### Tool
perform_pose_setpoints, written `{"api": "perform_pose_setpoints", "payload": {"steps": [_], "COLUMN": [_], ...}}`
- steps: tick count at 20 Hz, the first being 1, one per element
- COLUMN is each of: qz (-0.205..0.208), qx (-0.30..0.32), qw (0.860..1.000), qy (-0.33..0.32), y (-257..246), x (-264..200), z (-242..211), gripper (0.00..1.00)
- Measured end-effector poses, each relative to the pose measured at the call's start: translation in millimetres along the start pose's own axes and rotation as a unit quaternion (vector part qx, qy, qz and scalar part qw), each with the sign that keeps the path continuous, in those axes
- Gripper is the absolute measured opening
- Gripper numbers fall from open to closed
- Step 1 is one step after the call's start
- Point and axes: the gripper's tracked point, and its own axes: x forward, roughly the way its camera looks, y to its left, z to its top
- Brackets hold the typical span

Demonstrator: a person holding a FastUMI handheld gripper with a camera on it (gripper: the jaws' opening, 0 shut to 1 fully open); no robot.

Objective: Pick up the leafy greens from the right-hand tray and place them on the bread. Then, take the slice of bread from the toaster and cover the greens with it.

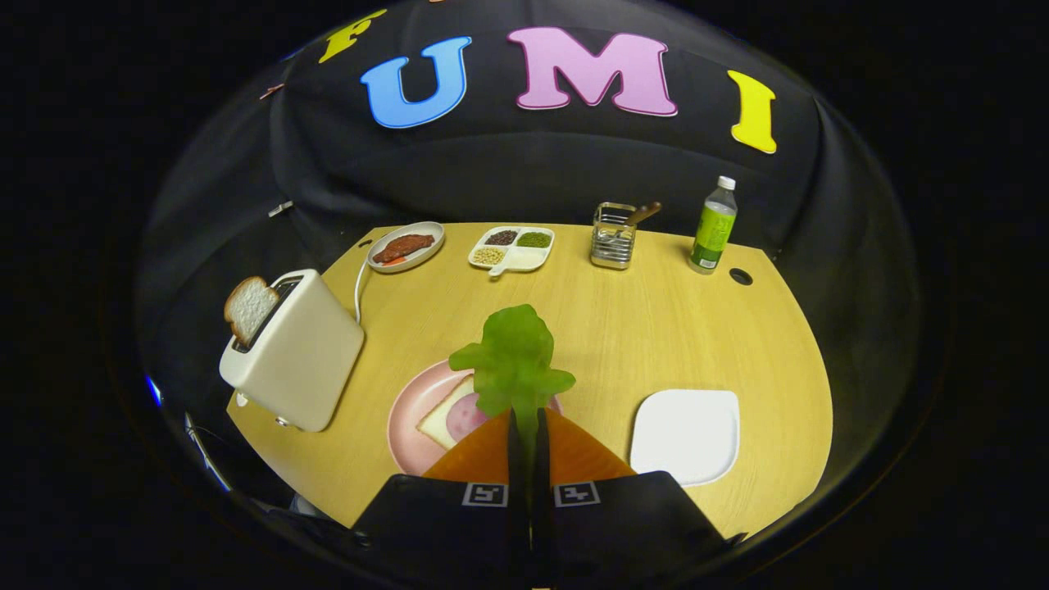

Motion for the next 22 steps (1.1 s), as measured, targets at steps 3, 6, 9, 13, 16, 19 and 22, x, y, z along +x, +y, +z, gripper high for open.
{"api": "perform_pose_setpoints", "payload": {"steps": [3,6,9,13,16,19,22], "qz": [0.004,0.010,0.012,-0.004,-0.008,-0.022,-0.026], "qx": [-0.008,-0.016,-0.014,-0.016,-0.015,-0.018,-0.013], "qw": [1.000,1.000,0.999,0.999,0.998,0.998,0.998], "qy": [0.006,0.016,0.029,0.042,0.053,0.056,0.060], "y": [15,29,40,40,40,35,35], "x": [13,28,40,52,58,65,69], "z": [-6,-16,-24,-32,-40,-40,-41], "gripper": [0.06,0.06,0.07,0.11,0.20,0.29,0.46]}}
